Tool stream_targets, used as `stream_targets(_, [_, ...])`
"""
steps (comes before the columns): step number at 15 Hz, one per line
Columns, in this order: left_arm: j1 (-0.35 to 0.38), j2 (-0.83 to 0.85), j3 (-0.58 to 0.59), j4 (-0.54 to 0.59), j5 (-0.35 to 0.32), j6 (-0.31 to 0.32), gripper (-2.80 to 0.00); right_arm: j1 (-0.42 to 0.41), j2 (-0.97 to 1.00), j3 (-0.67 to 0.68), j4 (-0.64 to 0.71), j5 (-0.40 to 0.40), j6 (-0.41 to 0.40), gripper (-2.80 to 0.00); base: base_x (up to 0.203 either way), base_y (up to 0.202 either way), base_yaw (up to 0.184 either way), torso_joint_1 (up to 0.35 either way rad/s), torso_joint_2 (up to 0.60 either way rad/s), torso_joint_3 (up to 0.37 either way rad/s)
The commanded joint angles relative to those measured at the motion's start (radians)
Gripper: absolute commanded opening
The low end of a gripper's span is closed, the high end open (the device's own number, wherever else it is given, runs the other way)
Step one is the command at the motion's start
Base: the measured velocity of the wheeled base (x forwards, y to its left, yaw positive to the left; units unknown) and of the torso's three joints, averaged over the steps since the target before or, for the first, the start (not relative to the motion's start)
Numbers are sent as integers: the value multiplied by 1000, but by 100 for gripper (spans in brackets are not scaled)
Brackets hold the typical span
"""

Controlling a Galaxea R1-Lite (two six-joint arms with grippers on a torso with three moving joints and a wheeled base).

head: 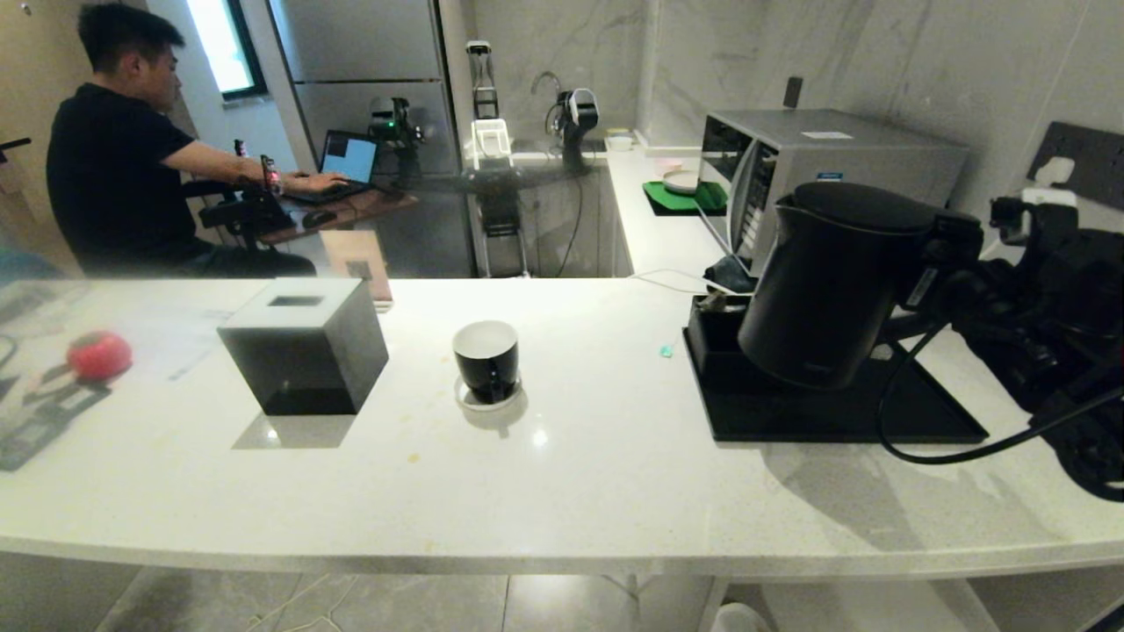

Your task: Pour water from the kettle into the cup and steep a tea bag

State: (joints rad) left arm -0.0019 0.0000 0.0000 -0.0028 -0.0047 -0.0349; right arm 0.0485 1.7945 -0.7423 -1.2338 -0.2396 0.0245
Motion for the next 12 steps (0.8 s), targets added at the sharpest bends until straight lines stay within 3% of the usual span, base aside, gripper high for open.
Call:
stream_targets(1, [0, 0, 0, 0, 0, 0, -280, 1, 0, 5, -9, -1, 0, -280, 0, 0, 0, 0, 0, 0])
stream_targets(12, [0, 0, 0, 0, 0, 0, -280, 1, 8, 14, -10, 0, 0, -280, 0, 0, 0, 0, 0, 0])
